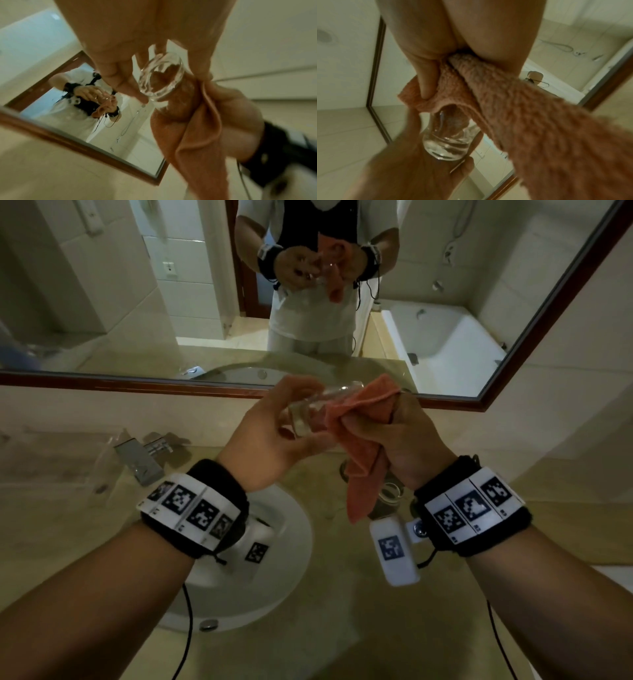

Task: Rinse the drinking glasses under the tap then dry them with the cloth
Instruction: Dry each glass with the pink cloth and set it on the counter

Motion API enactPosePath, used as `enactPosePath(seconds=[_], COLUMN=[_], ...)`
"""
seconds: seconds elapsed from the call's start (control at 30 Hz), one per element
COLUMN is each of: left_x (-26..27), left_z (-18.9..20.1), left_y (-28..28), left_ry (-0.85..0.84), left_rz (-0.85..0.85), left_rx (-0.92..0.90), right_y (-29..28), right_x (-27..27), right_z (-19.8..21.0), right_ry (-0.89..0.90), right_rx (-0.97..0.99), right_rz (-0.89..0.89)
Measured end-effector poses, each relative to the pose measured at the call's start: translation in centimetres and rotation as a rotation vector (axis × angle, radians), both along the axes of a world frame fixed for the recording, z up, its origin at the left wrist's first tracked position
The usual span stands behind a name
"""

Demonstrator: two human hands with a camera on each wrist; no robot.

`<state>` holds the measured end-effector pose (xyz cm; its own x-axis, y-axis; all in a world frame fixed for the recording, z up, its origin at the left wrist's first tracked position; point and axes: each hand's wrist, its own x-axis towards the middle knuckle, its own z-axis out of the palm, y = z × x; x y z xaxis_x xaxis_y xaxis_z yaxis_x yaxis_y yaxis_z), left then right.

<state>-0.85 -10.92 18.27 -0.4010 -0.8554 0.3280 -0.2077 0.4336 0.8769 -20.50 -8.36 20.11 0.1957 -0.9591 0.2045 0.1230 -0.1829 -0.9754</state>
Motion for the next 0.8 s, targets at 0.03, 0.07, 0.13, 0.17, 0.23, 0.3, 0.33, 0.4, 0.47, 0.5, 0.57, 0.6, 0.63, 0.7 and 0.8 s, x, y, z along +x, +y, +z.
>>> enactPosePath(seconds=[0.03,0.07,0.13,0.17,0.23,0.3,0.33,0.4,0.47,0.5,0.57,0.6,0.63,0.7,0.8], left_x=[-0.1,-0.3,-0.3,-0.3,-0.4,-0.5,-0.4,-0.2,0.0,0.0,-0.2,-0.5,-0.6,-0.8,-0.8], left_z=[0.4,0.7,0.8,0.7,0.3,0.0,-0.1,-0.5,-1.0,-1.0,-1.1,-0.9,-0.7,-0.2,0.0], left_y=[0.1,0.3,0.4,0.3,0.2,0.1,0.1,0.0,-0.1,0.0,-0.1,0.0,0.0,0.2,0.0], left_ry=[0.070,0.142,0.233,0.260,0.306,0.214,0.114,-0.067,-0.145,-0.130,0.000,0.070,0.133,0.237,0.281], left_rz=[-0.020,-0.034,-0.028,-0.021,-0.016,0.021,0.038,0.053,0.072,0.076,0.064,0.051,0.032,-0.028,-0.035], left_rx=[0.171,0.349,0.603,0.646,0.591,0.351,0.188,-0.106,-0.266,-0.265,-0.107,0.012,0.139,0.424,0.615], right_y=[-0.1,-0.1,-0.1,-0.1,0.0,0.0,0.0,0.0,0.0,-0.1,0.0,0.1,0.0,-0.1,-0.1], right_x=[-0.1,-0.1,-0.1,-0.1,-0.2,-0.2,-0.2,-0.3,-0.3,-0.2,-0.2,-0.2,-0.2,-0.4,-0.5], right_z=[-0.1,-0.1,-0.3,-0.4,-0.6,-0.6,-0.6,-0.6,-0.7,-0.6,-0.4,-0.2,-0.1,-0.3,-0.8], right_ry=[0.021,0.049,0.103,0.124,0.156,0.125,0.085,0.017,-0.013,-0.020,-0.023,-0.014,0.010,0.099,0.162], right_rx=[-0.035,-0.062,-0.093,-0.096,-0.094,-0.076,-0.045,0.026,0.054,0.050,0.021,-0.006,-0.041,-0.103,-0.105], right_rz=[0.014,0.037,0.072,0.079,0.085,0.090,0.081,0.036,0.018,0.020,0.034,0.040,0.045,0.048,0.069])
